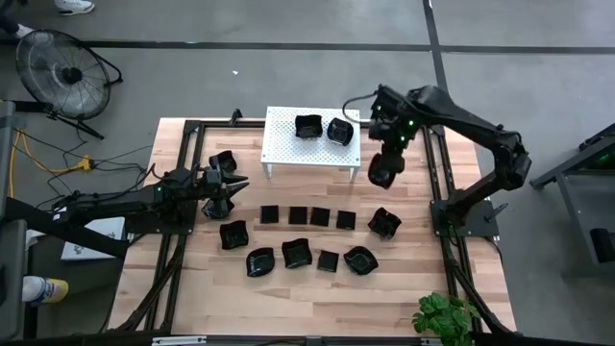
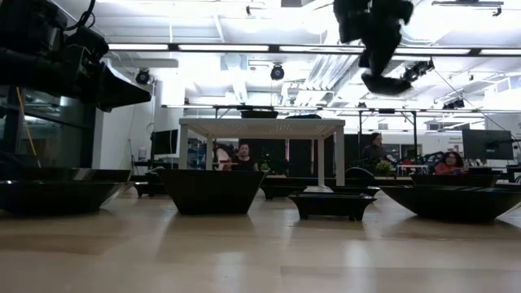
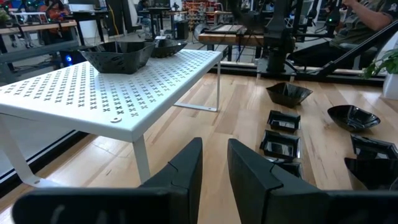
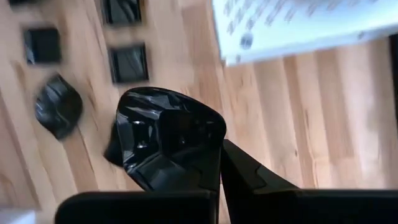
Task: Pick & Place Mini shaped plates
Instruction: Stack the leaf shaped plate on top of the other leaf shaped plate on the shelf
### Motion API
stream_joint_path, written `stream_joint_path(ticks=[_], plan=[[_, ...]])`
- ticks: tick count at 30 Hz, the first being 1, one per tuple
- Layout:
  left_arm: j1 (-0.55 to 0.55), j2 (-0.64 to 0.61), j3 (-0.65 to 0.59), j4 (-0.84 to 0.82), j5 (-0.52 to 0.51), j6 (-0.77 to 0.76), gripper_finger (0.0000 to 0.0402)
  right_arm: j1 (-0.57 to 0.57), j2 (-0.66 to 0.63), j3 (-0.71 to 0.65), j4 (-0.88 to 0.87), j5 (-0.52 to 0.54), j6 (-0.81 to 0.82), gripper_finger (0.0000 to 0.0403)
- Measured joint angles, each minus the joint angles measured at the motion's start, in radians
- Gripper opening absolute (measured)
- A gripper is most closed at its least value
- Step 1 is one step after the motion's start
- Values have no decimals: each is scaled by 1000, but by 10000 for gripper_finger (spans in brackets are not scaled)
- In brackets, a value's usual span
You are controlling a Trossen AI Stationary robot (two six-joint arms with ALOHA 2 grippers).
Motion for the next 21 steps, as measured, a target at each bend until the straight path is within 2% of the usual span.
stream_joint_path(ticks=[11,21], plan=[[0,0,0,0,0,0,73,-95,38,183,7,-66,3,0],[0,0,0,0,0,0,73,-168,153,213,146,-105,3,0]])
